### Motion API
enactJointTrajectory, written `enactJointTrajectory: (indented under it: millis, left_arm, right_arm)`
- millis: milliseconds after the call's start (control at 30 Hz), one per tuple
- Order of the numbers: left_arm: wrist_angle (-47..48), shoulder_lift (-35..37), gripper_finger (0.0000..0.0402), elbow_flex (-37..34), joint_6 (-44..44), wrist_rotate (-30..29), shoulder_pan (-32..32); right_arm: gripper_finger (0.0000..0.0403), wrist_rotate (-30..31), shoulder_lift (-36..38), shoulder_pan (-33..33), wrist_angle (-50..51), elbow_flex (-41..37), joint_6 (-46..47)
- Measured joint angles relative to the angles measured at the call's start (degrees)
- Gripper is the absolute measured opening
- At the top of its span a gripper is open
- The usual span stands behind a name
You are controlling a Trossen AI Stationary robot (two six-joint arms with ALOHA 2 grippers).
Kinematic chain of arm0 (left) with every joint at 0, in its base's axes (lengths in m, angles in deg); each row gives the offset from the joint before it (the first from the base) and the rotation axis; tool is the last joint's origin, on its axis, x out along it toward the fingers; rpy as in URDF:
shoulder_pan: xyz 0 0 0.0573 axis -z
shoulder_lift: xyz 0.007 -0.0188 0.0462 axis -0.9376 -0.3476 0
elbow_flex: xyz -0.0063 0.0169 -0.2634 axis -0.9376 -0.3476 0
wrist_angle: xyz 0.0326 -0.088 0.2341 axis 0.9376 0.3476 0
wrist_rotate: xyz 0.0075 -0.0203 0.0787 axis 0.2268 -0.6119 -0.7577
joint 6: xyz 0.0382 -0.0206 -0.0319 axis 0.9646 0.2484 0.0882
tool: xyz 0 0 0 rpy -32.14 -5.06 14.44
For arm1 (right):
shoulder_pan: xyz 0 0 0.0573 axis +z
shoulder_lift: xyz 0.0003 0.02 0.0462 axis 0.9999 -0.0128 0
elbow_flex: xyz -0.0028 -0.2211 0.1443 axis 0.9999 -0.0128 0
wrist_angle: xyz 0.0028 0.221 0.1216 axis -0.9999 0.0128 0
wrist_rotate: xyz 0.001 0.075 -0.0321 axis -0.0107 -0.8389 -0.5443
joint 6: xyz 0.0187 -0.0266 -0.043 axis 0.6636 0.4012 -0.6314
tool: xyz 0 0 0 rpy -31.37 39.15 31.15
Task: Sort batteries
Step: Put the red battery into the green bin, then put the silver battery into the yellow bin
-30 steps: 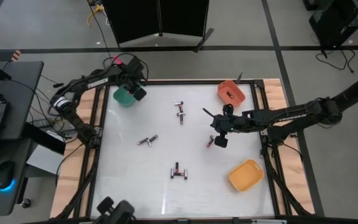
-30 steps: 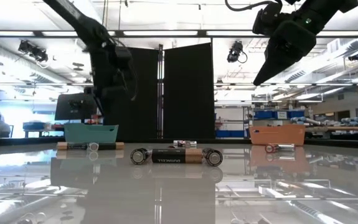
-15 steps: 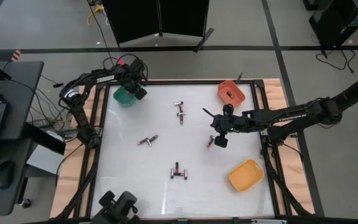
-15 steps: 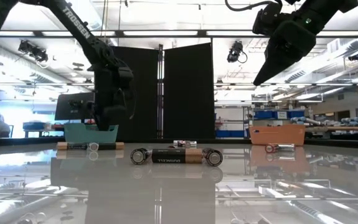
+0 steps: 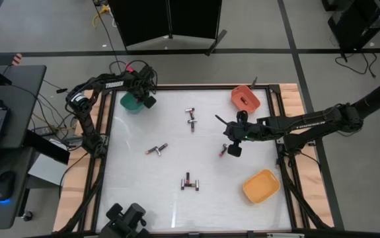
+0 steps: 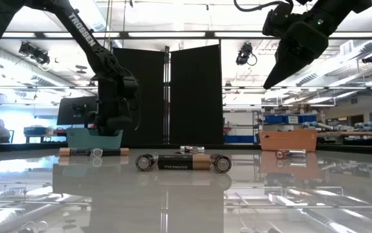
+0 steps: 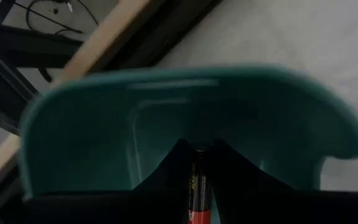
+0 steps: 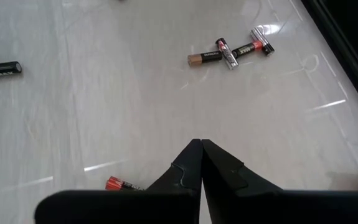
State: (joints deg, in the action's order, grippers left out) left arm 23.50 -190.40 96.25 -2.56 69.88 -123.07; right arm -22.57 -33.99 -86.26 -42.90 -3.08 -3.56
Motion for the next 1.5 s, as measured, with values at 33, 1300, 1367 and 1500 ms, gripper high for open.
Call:
enactJointTrajectory:
  millis: [33, 1300, 1367, 1500]
  left_arm:
    - [-0.3, 0.0, 0.0045, -0.4, 0.0, 0.0, 0.0]
    - [-42.4, 36.0, 0.0006, -26.0, 0.4, 20.1, 14.4]
    - [-51.9, 36.6, 0.0006, -30.5, -0.5, 22.3, 16.4]
    - [-69.0, 36.5, 0.0006, -38.1, -3.4, 24.8, 18.4]
  right_arm:
    - [0.0019, 0.0, 0.0, 0.0, 0.0, 0.0, 0.0]
    - [0.0022, -1.7, 0.0, -2.0, 4.5, 0.0, 8.7]
    - [0.0023, -4.8, 0.0, -3.0, 9.0, 0.0, 15.3]
    - [0.0026, -9.6, 0.0, -5.1, 21.8, 0.0, 26.2]
